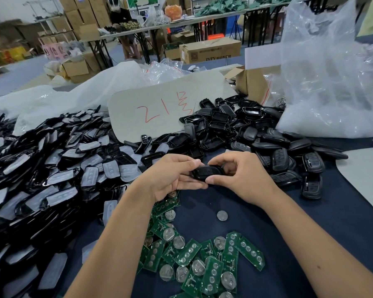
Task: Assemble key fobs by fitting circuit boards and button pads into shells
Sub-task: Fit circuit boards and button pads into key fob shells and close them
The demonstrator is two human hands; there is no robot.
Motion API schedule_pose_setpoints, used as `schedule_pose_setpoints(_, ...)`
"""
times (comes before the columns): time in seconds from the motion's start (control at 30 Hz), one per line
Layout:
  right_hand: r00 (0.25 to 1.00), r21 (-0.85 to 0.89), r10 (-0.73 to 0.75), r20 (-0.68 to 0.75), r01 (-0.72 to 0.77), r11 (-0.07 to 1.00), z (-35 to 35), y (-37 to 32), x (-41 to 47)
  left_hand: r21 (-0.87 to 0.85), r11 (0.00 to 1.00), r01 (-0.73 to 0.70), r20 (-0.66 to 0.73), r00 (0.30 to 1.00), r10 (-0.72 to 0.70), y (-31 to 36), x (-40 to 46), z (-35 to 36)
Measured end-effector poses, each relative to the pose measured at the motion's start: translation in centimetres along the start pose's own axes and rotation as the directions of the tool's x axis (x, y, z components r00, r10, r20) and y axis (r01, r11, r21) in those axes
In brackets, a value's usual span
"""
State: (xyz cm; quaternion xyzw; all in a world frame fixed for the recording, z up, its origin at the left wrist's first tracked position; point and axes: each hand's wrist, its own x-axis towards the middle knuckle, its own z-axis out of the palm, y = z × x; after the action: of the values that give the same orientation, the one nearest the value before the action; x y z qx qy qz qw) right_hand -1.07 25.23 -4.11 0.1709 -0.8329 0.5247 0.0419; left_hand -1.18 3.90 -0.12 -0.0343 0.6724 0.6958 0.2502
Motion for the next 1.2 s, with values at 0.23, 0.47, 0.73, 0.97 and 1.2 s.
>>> schedule_pose_setpoints(0.23,1.000,-0.024,0.005,-0.002,-0.005,1.000,-0.04,-0.06,0.02,-0.059,0.998,-0.023,-0.028,0.999,0.021,-0.02,0.01,0.01)
schedule_pose_setpoints(0.47,1.000,0.000,0.029,0.005,-0.029,1.000,-0.12,-0.16,0.03,-0.057,0.998,-0.037,-0.053,0.998,0.034,-0.03,0.07,0.10)
schedule_pose_setpoints(0.73,0.999,0.036,0.027,-0.024,-0.026,0.999,-0.14,-0.29,-0.05,-0.069,0.994,-0.086,-0.078,0.994,0.080,-0.38,0.37,0.11)
schedule_pose_setpoints(0.97,0.996,0.248,0.057,-0.068,-0.038,0.968,-0.22,-0.20,0.07,0.037,0.957,-0.286,-0.097,0.953,0.288,-0.70,0.73,0.18)
schedule_pose_setpoints(1.2,0.993,0.392,0.051,-0.109,-0.004,0.920,-0.43,-0.12,0.13,0.202,0.859,-0.471,-0.138,0.855,0.501,-0.78,0.91,0.66)
